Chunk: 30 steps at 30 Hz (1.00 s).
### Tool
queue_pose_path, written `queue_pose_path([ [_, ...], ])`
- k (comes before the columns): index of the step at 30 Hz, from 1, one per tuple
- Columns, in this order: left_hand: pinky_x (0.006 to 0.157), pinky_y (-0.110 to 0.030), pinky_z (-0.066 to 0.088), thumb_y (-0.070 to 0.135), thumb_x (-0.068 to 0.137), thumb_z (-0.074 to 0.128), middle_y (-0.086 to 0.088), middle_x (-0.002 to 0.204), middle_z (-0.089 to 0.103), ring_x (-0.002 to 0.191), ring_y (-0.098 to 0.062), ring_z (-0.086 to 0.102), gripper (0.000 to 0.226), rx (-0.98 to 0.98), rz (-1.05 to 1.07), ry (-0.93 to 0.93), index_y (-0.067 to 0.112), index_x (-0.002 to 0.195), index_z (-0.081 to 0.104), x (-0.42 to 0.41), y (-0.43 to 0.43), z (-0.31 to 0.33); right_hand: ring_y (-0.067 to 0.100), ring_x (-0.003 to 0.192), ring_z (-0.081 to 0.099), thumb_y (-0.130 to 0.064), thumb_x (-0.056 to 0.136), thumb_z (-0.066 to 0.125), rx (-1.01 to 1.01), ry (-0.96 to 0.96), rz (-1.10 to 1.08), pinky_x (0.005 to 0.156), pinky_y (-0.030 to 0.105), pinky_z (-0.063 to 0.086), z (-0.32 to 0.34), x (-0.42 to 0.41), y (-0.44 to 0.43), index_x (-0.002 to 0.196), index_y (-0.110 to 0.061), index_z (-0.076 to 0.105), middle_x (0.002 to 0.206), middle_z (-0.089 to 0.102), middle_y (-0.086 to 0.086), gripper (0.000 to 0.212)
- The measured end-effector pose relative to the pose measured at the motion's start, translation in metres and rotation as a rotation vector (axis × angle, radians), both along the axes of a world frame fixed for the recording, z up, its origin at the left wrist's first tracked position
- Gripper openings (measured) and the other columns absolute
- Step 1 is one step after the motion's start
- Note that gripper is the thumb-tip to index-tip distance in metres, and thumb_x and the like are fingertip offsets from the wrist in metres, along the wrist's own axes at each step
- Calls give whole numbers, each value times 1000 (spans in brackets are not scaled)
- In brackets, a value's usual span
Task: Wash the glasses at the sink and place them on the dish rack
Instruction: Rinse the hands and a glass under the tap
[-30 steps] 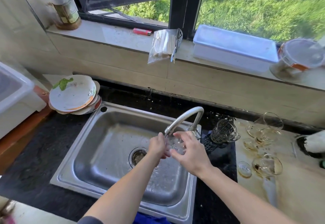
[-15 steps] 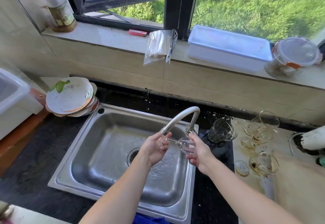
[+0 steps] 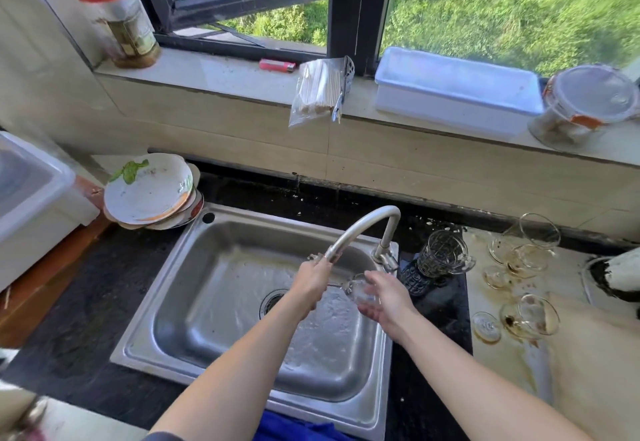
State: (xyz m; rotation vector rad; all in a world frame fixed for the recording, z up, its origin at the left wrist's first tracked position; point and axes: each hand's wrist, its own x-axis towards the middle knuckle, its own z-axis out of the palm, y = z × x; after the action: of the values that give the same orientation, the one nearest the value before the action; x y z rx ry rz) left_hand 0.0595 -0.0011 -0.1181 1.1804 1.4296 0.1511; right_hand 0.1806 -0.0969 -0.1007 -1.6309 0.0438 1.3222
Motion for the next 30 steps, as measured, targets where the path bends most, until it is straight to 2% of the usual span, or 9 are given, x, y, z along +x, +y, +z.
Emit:
queue_pose_path([
  [3, 39, -20, 32, 23, 99, 43, -9, 68, 46, 47, -18, 41, 21, -122, -11, 7, 5, 92, 51, -13, 6, -17, 20, 87, 62, -16, 83, 74, 103, -256, 162, 61, 30, 54, 10, 1, 7, 108, -19, 60, 112, 61, 9, 29],
  [6, 40, -22, 37, 6, 98, 40, -11, 63, 46, 46, -18, 45, 15, -326, 185, -98, 3, 87, 50, -28, 6, -35, 13, 102, 59, -21, 73, 82, 191, -522, 432, 84, 34, 53, 18, -13, 17, 113, -26, 59, 111, 58, -5, 46],
  [9, 45, -26, 38, -6, 94, 39, -10, 61, 49, 50, -18, 46, 17, -463, 325, -216, -2, 88, 54, -48, 1, -42, 3, 100, 54, -28, 72, 83, 216, -653, 736, 88, 22, 46, 18, -34, 25, 113, -30, 58, 112, 55, -11, 48],
  [12, 46, -27, 49, -1, 97, 41, -14, 65, 57, 58, -23, 51, 20, -525, 357, -265, -2, 87, 57, -59, -8, -41, 8, 102, 55, -30, 73, 78, 190, -753, 731, 88, 25, 46, 15, -45, 34, 114, -31, 58, 109, 54, -12, 45],
  [16, 40, -21, 31, 12, 99, 36, -15, 68, 59, 44, -17, 45, 27, -575, 267, -215, 5, 78, 51, -62, -12, -39, 5, 99, 55, -41, 77, 76, 175, -821, 847, 85, 22, 43, 12, -44, 41, 113, -32, 55, 104, 56, -13, 42],
  [20, 36, -17, 20, 26, 99, 41, -7, 60, 47, 38, -11, 33, 21, -618, 281, -262, 14, 84, 49, -63, -14, -39, 10, 100, 59, -55, 80, 65, 177, -927, 822, 88, 34, 50, 10, -45, 45, 115, -35, 51, 109, 60, -12, 42],
  [25, 33, -17, 18, 15, 97, 41, -9, 66, 51, 38, -10, 30, 22, -506, 423, -324, 12, 76, 45, -65, -4, -31, 16, 87, 62, -50, 80, 65, 54, -774, 664, 82, 37, 53, 8, -39, 53, 99, -32, 57, 92, 63, -12, 27],
  [28, 41, -20, 19, 11, 95, 40, -7, 63, 44, 44, -13, 30, 21, -232, 424, -194, 13, 75, 43, -63, 4, -17, 15, 80, 62, -54, 80, 67, -47, -633, 832, 59, 31, 52, 2, -30, 50, 107, -26, 55, 99, 61, -8, 40],
  [30, 52, -29, 28, 12, 95, 41, -7, 70, 45, 58, -17, 37, 21, 32, 285, -80, 13, 75, 46, -62, 10, -13, 13, 76, 59, -45, 79, 75, -30, -490, 944, 56, 28, 48, 3, -24, 45, 107, -25, 57, 95, 60, -6, 39],
])
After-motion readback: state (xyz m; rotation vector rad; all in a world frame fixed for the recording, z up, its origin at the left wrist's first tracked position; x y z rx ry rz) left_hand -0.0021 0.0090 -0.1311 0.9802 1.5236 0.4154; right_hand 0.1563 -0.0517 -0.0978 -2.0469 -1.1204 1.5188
